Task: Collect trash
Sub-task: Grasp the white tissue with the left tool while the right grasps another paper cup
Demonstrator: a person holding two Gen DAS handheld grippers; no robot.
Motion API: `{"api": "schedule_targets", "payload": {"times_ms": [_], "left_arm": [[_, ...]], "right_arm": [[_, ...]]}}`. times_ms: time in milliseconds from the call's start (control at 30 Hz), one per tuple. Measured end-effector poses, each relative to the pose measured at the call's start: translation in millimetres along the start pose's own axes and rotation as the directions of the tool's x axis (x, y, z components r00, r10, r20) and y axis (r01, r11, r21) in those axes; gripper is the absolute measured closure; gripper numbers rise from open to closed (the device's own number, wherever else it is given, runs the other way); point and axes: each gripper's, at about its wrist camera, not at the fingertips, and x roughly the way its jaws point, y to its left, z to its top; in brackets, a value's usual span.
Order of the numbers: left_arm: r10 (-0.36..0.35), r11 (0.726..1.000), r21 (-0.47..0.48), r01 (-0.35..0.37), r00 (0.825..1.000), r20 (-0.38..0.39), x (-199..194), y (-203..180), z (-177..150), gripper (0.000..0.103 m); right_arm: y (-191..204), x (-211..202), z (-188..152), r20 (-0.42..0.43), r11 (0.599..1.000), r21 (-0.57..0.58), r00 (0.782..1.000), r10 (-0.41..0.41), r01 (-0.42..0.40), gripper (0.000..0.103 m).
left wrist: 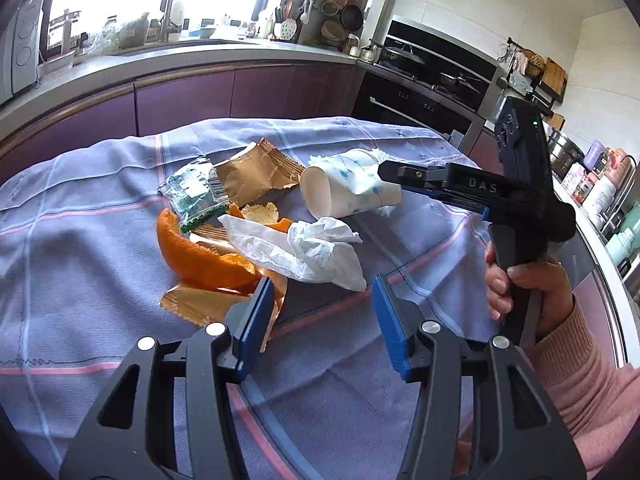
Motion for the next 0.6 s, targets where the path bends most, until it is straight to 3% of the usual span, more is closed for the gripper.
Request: {"api": "schedule_targets", "payload": {"times_ms": [300,433,500,600], "left_arm": [[0.062,0.998,-0.007,-0.063,0.996,-0.060,44,-4,20,0.056],[0.069,0.997,-0.019,-0.071,0.994,-0.087,55,-3,22,0.077],[0.075,0.997,-0.015,-0.077,0.992,-0.101,59,-3,22,0.087],[0.065,0.998,-0.013,-0.066,0.993,-0.100,61,-4,22,0.093]], "right_arm": [[-6,3,2,-0.012,1.000,-0.006,1.000,0.021,-0.021,0.061],[-7,4,2,-0.019,0.999,-0.010,0.999,0.033,-0.033,0.070],[-6,4,1,-0.022,0.999,-0.020,0.999,0.035,-0.036,0.081],[-4,3,-1,-0.024,0.998,-0.028,0.999,0.047,-0.048,0.089]]}}
